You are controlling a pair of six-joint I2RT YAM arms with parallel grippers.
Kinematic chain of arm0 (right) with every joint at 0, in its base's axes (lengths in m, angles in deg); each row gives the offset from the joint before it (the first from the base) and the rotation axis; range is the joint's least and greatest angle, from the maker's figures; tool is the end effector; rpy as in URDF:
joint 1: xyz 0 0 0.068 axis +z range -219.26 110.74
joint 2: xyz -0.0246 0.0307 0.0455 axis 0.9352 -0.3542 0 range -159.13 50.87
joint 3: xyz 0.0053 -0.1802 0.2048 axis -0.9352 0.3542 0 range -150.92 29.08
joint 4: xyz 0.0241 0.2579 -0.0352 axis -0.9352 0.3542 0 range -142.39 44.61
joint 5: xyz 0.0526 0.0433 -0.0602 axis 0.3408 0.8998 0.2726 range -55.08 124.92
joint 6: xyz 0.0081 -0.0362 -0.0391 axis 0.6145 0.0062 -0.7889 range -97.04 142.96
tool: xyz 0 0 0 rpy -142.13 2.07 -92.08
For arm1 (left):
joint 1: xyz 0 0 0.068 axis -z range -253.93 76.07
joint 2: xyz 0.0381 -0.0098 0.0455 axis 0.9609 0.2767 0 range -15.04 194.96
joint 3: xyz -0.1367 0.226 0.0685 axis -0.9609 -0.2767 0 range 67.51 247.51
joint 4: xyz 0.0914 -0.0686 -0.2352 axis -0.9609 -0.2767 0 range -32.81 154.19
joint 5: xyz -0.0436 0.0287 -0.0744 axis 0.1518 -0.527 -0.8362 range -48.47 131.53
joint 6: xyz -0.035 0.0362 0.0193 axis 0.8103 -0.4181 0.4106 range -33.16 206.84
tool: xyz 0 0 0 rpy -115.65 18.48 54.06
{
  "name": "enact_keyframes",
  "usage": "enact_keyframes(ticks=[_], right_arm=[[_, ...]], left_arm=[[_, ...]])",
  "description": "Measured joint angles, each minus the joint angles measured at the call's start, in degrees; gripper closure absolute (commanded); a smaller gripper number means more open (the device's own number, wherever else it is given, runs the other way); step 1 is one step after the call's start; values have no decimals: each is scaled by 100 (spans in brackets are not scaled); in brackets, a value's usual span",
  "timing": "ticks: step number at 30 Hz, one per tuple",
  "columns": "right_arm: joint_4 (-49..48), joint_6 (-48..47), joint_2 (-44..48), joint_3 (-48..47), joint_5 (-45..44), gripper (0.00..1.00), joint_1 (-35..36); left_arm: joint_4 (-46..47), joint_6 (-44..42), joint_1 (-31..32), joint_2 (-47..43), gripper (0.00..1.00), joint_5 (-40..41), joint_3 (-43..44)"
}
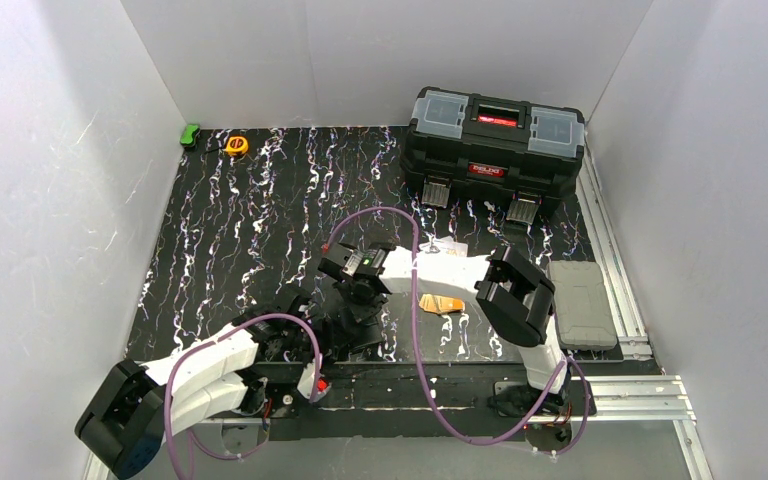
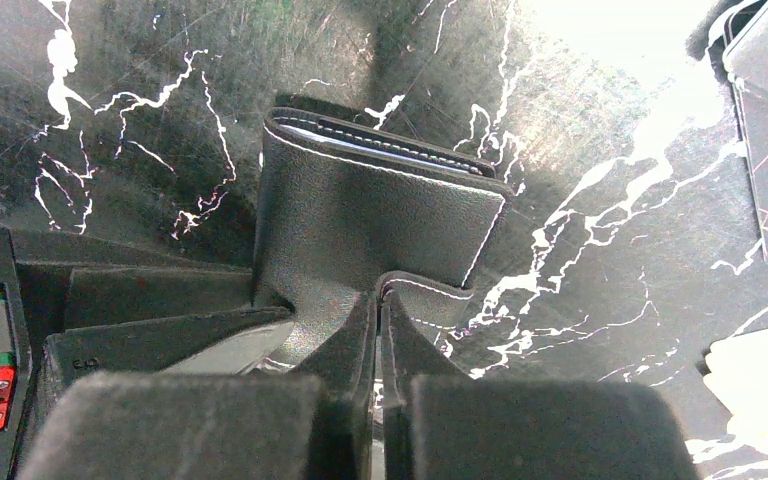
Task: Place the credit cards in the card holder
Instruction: Close the card holder at the center of the board.
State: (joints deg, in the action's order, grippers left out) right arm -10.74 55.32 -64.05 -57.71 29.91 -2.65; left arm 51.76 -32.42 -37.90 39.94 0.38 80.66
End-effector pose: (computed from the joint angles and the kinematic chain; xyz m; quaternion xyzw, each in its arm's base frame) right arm 0.1670 0.3782 0.1877 -0.2822 0.9422 0.1053 0.1466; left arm 0.1073 -0.1071 0.1292 0.8935 0.0853 -0.0593 0.4369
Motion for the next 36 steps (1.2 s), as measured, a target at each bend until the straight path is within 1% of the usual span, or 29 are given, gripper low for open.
enact_keyframes(ticks=[7, 15, 23, 29, 36], right_arm=[[-31, -114, -31, -4, -127, 99, 83], [-15, -162, -107, -39, -651, 99, 317], [66, -367, -234, -120, -1084, 99, 560], [66, -516, -275, -138, -1158, 99, 612], [278, -651, -422, -352, -1119, 99, 621]], left_arm=[[-17, 98, 9, 39, 76, 4, 37], [-125, 487, 20, 142, 77, 7, 168], [-131, 564, 20, 142, 78, 7, 173], [-149, 555, 22, 144, 78, 2, 181], [-197, 531, -46, 157, 79, -74, 181]])
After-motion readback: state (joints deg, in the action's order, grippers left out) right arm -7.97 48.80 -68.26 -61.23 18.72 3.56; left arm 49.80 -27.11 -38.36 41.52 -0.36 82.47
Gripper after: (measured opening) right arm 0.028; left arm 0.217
